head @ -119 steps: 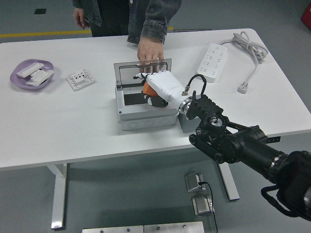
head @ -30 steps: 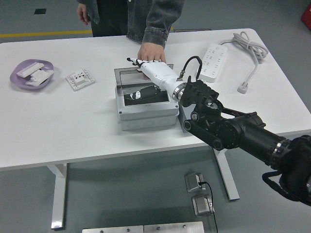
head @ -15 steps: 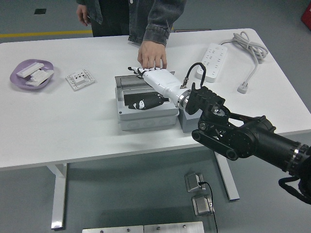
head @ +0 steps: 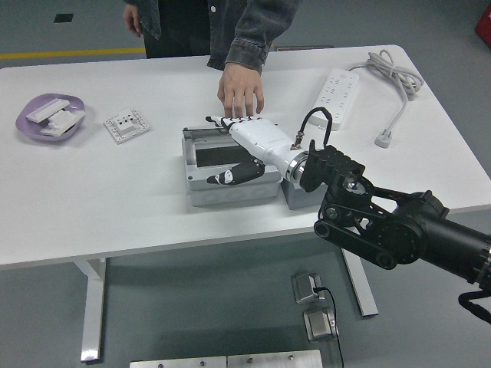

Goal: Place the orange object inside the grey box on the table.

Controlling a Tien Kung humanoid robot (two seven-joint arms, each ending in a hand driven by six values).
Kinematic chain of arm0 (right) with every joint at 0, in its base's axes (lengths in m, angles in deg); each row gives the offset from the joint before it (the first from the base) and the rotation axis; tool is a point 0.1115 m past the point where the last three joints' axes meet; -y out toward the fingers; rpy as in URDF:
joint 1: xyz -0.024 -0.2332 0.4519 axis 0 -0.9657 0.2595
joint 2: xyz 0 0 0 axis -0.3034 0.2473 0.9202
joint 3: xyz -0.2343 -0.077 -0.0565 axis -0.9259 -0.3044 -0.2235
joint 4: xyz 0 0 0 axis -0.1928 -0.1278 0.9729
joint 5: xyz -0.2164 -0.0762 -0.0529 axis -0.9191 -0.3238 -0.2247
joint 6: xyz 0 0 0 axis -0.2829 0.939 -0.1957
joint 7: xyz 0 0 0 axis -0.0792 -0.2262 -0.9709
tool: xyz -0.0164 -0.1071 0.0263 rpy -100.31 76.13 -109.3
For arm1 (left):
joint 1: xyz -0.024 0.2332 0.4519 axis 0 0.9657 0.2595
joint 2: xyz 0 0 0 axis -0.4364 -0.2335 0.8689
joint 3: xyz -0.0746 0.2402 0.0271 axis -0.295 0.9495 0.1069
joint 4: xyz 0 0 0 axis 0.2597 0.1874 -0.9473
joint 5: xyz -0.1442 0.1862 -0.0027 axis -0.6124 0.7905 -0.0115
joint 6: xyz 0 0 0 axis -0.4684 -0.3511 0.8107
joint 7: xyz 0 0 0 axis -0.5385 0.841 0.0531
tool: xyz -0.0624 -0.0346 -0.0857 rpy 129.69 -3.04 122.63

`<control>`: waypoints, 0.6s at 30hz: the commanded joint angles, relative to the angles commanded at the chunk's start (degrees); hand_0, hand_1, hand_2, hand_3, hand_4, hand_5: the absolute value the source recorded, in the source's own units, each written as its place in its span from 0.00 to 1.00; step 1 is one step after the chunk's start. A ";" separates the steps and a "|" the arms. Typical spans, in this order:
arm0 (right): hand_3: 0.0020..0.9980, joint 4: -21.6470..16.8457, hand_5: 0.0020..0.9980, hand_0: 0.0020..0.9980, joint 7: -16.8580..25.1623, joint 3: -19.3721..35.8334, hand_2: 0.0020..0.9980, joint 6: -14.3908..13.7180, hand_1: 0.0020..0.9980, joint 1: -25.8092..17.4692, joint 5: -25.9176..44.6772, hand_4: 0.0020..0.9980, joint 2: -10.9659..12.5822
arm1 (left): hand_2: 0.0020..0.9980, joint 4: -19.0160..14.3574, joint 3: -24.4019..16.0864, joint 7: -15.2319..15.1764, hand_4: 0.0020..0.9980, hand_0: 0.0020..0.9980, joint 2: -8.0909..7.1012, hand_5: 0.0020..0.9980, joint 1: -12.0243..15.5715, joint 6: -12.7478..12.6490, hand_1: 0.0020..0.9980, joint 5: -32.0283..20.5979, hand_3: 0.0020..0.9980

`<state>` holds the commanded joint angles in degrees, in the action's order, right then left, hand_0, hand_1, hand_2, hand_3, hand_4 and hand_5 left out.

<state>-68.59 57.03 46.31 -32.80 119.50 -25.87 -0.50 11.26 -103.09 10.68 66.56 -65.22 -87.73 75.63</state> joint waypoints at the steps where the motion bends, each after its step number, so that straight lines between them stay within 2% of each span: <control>1: 1.00 0.02 0.56 0.86 0.02 -0.02 0.92 -0.11 0.83 -0.26 0.30 0.96 0.05 | 0.71 0.00 0.03 -0.04 0.65 0.64 0.01 0.90 -0.01 0.01 0.69 -0.05 0.79; 12: 1.00 -2.17 0.57 0.85 -1.03 1.14 0.93 0.08 0.83 -1.55 -0.07 0.93 1.08 | 0.71 0.00 0.20 0.06 0.65 0.64 0.02 0.90 0.32 -0.13 0.69 -0.37 0.79; 18: 1.00 -2.92 0.57 0.85 -1.57 7.53 0.93 0.35 0.83 -3.96 -2.52 0.93 3.41 | 0.71 0.00 0.35 0.01 0.65 0.64 -0.04 0.90 0.54 -0.20 0.69 -0.90 0.79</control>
<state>-71.51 55.47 53.84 -32.45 115.53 -28.40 2.92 11.26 -102.74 10.69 66.52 -64.68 -87.93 74.73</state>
